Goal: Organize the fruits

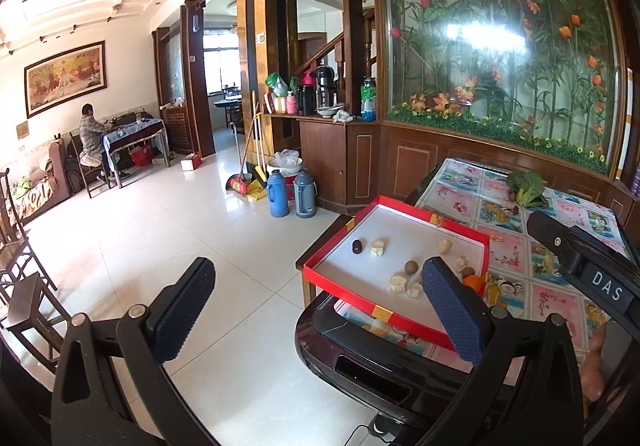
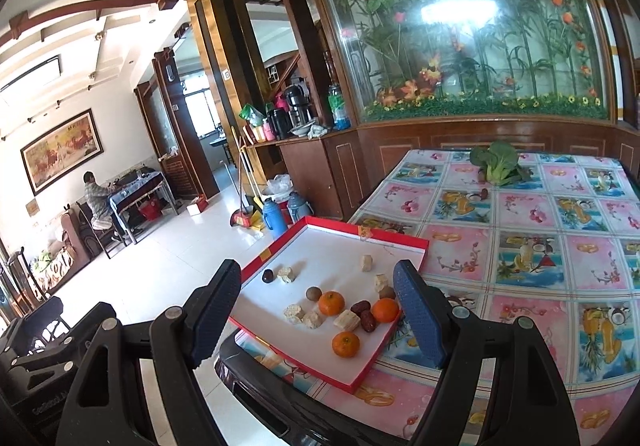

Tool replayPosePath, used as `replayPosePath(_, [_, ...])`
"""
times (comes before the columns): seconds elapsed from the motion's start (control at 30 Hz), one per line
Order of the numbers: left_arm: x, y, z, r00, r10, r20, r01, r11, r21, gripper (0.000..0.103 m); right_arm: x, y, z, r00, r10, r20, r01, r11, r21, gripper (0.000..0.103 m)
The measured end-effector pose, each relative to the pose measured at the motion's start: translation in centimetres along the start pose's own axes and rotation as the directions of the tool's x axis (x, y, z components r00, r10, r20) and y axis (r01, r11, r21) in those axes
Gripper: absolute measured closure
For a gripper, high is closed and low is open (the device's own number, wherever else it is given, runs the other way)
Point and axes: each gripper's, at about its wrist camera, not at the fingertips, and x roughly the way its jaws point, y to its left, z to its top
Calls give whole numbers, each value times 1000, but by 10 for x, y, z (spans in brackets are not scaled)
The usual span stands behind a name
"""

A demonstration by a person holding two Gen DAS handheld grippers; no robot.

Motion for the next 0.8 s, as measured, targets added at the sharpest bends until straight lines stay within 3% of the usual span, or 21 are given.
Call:
replayPosePath(0.13, [-9,-7,0,999,-48,-2,48,999,21,0,-13,3,3,999,-4,40,4,1000,-3,22])
replayPosePath(0.43, [-20,0,1,997,-66,28,66,998,4,0,-17,16,5,997,0,78,5,998,-63,22])
replayPosePath(0.8, [-18,13,4,998,-62,28,62,998,-18,0,-5,6,3,998,-4,56,7,999,-49,21])
